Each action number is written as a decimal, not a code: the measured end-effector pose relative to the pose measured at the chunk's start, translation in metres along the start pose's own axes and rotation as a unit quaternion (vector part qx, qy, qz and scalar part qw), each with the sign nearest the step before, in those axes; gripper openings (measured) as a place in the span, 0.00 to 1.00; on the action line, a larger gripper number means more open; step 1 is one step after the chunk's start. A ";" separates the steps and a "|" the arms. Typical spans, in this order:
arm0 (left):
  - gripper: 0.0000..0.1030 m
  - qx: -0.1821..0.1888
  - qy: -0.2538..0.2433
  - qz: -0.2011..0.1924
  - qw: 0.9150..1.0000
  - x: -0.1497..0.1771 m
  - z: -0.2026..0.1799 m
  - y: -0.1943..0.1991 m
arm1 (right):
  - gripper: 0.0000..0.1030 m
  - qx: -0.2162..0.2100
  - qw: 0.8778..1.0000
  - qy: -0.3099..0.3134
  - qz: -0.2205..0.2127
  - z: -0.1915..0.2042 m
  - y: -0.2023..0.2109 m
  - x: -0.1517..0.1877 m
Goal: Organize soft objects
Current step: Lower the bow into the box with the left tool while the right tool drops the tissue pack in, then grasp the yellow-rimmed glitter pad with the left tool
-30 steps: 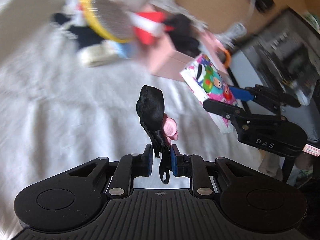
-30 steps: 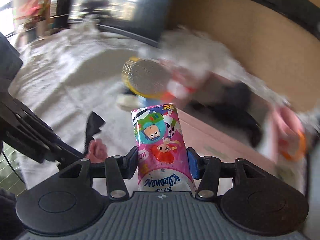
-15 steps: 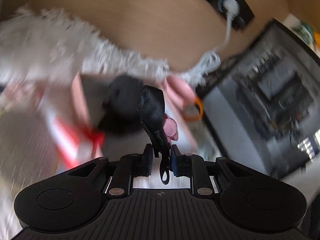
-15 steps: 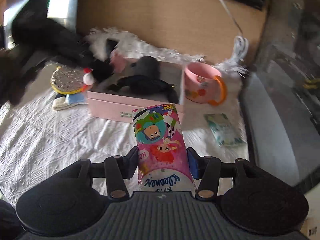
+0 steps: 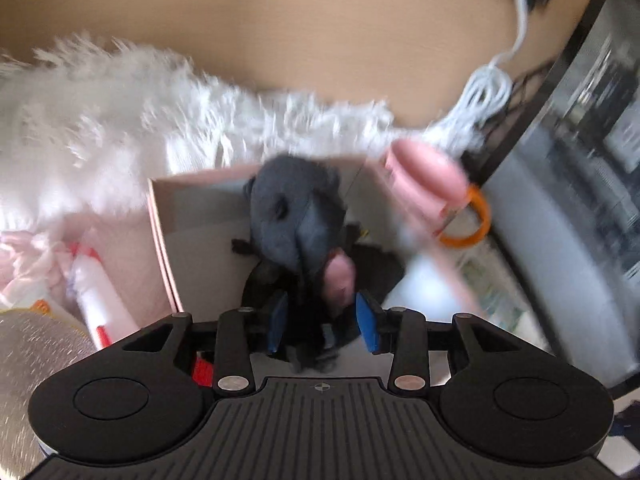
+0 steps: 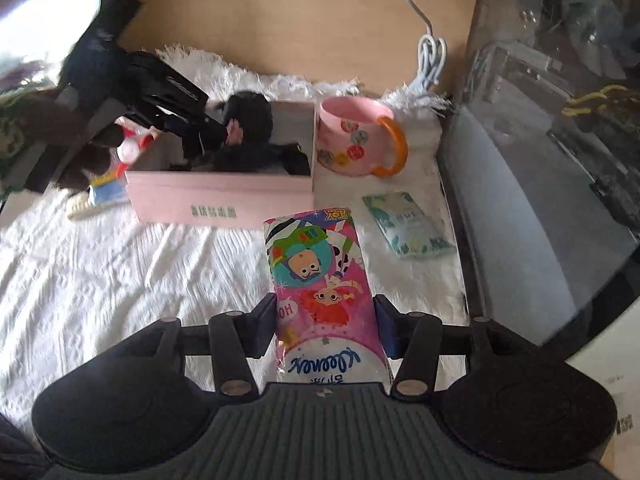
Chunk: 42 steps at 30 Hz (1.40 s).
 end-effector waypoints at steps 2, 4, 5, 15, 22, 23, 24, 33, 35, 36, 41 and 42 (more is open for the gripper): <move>0.40 0.008 0.012 -0.032 0.999 -0.003 0.003 0.024 | 0.49 -0.015 1.000 -0.005 -0.009 0.001 -0.004 -0.009; 0.40 0.007 0.030 -0.061 0.998 -0.003 0.007 0.046 | 0.49 -0.023 0.999 -0.002 -0.030 0.005 -0.010 -0.024; 0.40 0.005 0.041 -0.070 0.997 -0.002 0.009 0.054 | 0.49 -0.030 0.999 0.002 -0.040 0.009 -0.014 -0.033; 0.40 -0.010 0.117 -0.050 0.992 0.063 0.034 0.110 | 0.49 -0.068 0.995 -0.036 -0.056 0.031 -0.135 -0.114; 0.40 -0.058 0.130 -0.035 0.989 0.100 0.056 0.145 | 0.47 -0.008 1.000 -0.007 0.027 0.049 -0.212 -0.079; 0.40 -0.067 0.136 -0.036 0.988 0.104 0.062 0.150 | 0.47 -0.012 0.999 -0.011 0.028 0.051 -0.212 -0.075; 0.40 -0.074 0.145 -0.036 0.986 0.108 0.069 0.155 | 0.47 -0.012 1.000 -0.002 0.026 0.054 -0.210 -0.072; 0.40 -0.124 0.169 -0.042 0.977 0.123 0.103 0.174 | 0.70 -0.042 0.998 -0.048 0.013 0.041 -0.166 -0.074; 0.40 -0.135 0.168 -0.049 0.975 0.121 0.107 0.174 | 0.73 -0.041 0.998 -0.038 -0.009 0.039 -0.143 -0.071; 0.40 -0.139 0.168 -0.052 0.974 0.120 0.109 0.174 | 0.73 -0.043 0.998 -0.030 -0.016 0.039 -0.134 -0.069; 0.40 -0.153 0.156 -0.082 0.972 0.109 0.115 0.180 | 0.75 -0.029 0.999 0.019 -0.041 0.046 -0.090 -0.052; 0.40 -0.162 0.150 -0.095 0.971 0.104 0.116 0.182 | 0.75 -0.027 0.998 0.027 -0.042 0.048 -0.084 -0.047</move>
Point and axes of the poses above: each gripper's, at about its wrist camera, not at the fingertips, and y roughly against the way its jaws point, z to its left, x to its underside, the point moved 5 cm from there along -y, roughly the way its jaws point, and after that the axes turned 15 degrees about -z, right-handed, at the moved point
